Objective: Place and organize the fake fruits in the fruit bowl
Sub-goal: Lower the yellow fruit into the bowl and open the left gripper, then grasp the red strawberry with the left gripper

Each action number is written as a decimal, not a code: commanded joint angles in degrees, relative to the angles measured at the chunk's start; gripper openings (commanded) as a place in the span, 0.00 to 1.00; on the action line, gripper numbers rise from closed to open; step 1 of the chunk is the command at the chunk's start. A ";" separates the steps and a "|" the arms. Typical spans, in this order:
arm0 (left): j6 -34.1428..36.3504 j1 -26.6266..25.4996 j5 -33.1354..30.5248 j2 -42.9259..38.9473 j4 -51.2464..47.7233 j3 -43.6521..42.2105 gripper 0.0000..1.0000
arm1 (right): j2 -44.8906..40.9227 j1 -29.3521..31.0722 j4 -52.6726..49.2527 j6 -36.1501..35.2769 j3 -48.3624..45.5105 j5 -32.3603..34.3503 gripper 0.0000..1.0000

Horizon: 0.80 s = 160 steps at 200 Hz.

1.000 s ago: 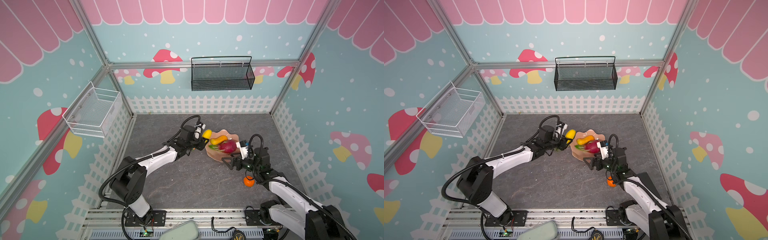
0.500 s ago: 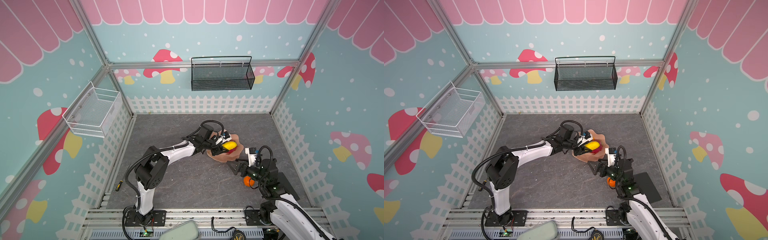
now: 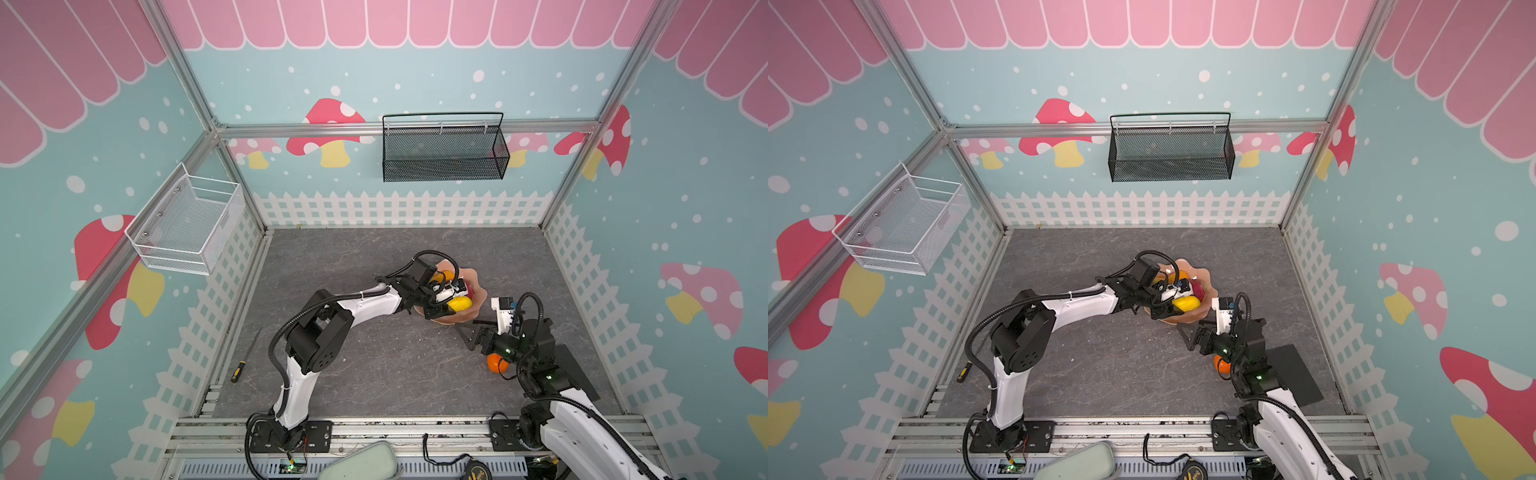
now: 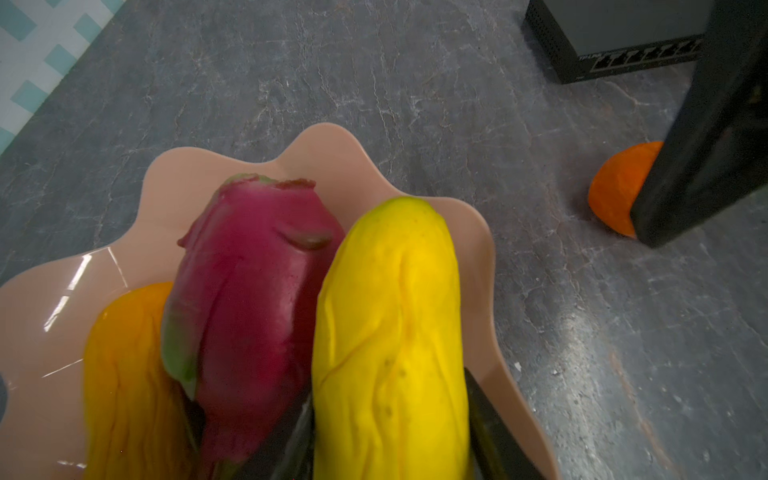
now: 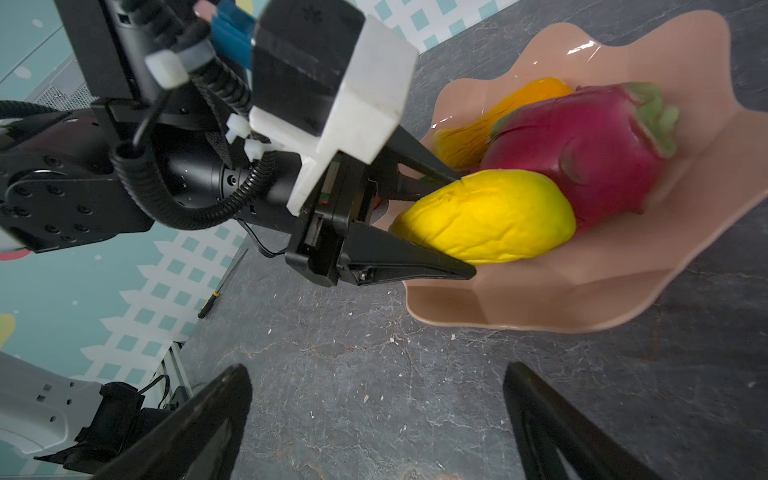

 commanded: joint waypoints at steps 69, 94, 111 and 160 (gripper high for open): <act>2.24 -1.10 -2.54 1.09 -0.58 1.58 0.62 | 2.58 -0.40 -1.13 -2.43 2.24 1.13 0.98; -0.21 -0.97 -2.94 -2.11 1.89 -0.35 0.62 | 4.04 -0.38 -1.70 -3.86 3.62 1.69 0.98; -3.25 -0.37 -4.17 -6.24 5.43 -3.74 0.62 | 5.76 -0.37 -3.11 -6.67 5.44 1.95 0.98; -20.64 4.08 -23.26 -18.92 15.67 -17.09 0.63 | 15.73 0.26 -2.26 -14.46 13.22 -1.46 0.98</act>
